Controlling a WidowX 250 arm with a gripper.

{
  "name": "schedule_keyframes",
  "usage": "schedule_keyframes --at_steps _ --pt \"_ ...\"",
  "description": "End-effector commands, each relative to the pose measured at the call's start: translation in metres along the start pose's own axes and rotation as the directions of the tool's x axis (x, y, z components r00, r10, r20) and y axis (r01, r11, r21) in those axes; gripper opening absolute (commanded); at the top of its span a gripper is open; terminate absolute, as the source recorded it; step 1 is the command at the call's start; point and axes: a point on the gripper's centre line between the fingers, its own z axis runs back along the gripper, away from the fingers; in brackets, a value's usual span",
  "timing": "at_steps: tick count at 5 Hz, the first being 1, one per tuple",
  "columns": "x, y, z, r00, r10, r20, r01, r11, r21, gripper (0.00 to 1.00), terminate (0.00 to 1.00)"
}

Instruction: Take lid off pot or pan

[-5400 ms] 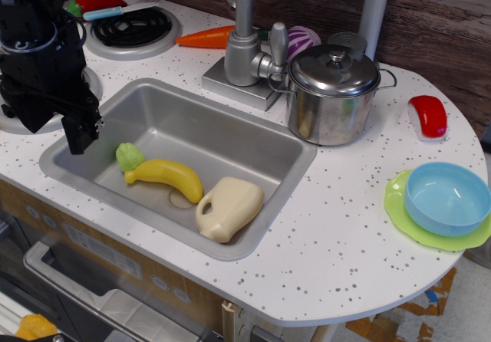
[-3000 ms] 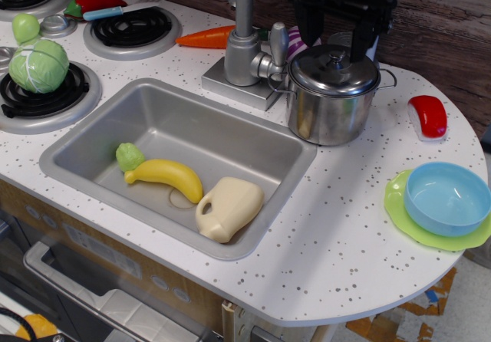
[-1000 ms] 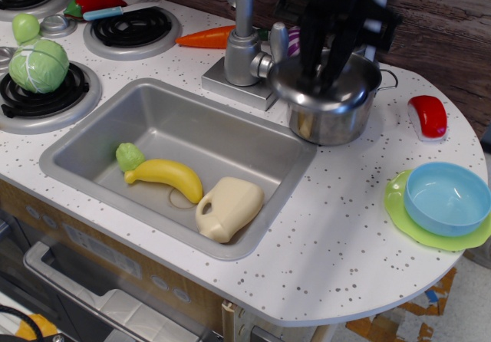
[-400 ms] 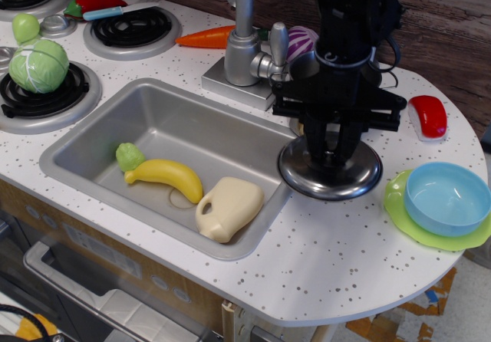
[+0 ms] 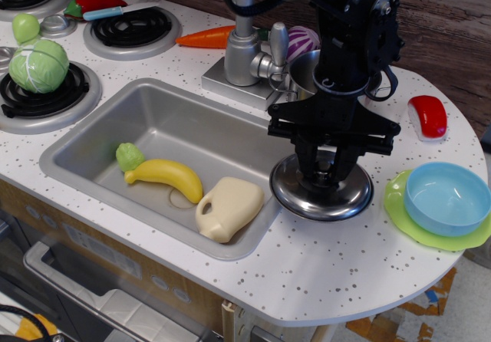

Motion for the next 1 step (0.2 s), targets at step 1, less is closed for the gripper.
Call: schedule_keyframes --at_steps 1 --pt "0.0046 -0.0014 0.0086 0.999 0.016 0.031 -0.015 1.0 -0.017 1.0 1.0"
